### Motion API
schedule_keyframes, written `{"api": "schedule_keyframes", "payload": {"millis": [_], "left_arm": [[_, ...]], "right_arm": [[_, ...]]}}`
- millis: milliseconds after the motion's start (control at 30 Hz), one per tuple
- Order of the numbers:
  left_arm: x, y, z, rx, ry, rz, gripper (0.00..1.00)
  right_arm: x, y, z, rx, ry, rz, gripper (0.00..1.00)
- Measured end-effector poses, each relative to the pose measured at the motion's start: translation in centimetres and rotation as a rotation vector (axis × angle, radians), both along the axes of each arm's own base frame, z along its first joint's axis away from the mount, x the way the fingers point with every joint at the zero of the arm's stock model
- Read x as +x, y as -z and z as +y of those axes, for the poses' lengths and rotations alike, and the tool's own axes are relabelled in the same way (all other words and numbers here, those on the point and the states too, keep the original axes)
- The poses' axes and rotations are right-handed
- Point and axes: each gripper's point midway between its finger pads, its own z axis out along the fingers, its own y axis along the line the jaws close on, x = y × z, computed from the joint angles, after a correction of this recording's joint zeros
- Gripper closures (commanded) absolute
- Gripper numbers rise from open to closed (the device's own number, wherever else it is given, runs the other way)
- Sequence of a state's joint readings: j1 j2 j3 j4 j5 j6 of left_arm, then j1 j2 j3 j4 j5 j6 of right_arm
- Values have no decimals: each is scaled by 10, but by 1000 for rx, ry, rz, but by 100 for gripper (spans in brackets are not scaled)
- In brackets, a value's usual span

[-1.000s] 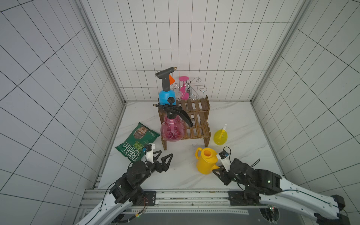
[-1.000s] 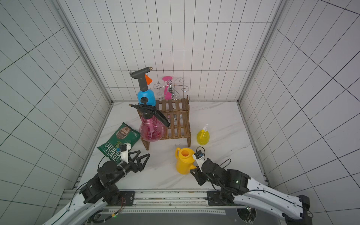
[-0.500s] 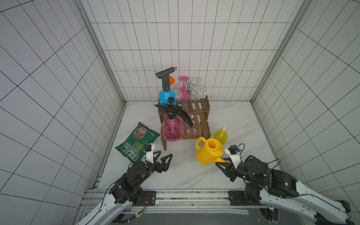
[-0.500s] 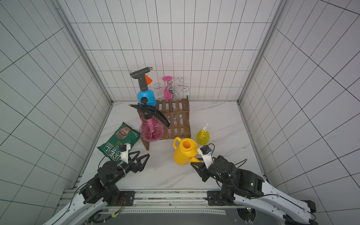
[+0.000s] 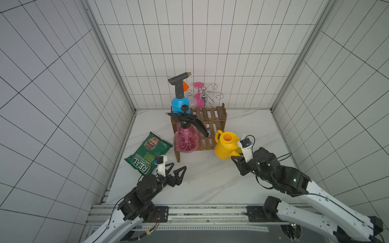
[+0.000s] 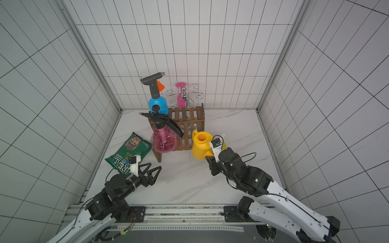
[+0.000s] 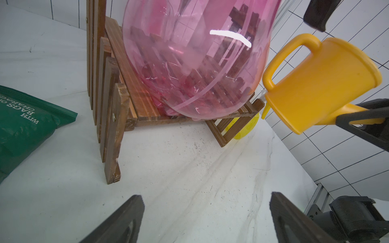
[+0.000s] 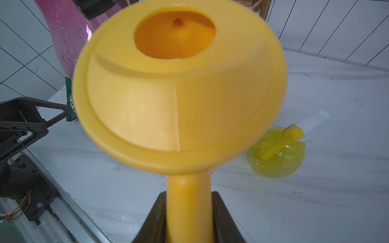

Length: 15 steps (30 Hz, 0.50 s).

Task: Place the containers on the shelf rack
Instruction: 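Place the container on the shelf.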

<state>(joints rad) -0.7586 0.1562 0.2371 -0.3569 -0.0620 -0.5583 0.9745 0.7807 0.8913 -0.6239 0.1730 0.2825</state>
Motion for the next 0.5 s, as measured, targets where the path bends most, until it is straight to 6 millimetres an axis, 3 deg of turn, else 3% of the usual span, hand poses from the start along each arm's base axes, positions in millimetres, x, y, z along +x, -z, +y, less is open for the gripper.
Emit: {"api": "schedule_keyframes", "payload": {"millis": [267, 500], "left_arm": [[-1, -2, 0, -7, 3, -8, 5], [-2, -2, -1, -8, 8, -8, 5]], "right_arm": [[19, 13, 9, -20, -49, 66, 100], [37, 5, 18, 23, -108, 96, 100]]}}
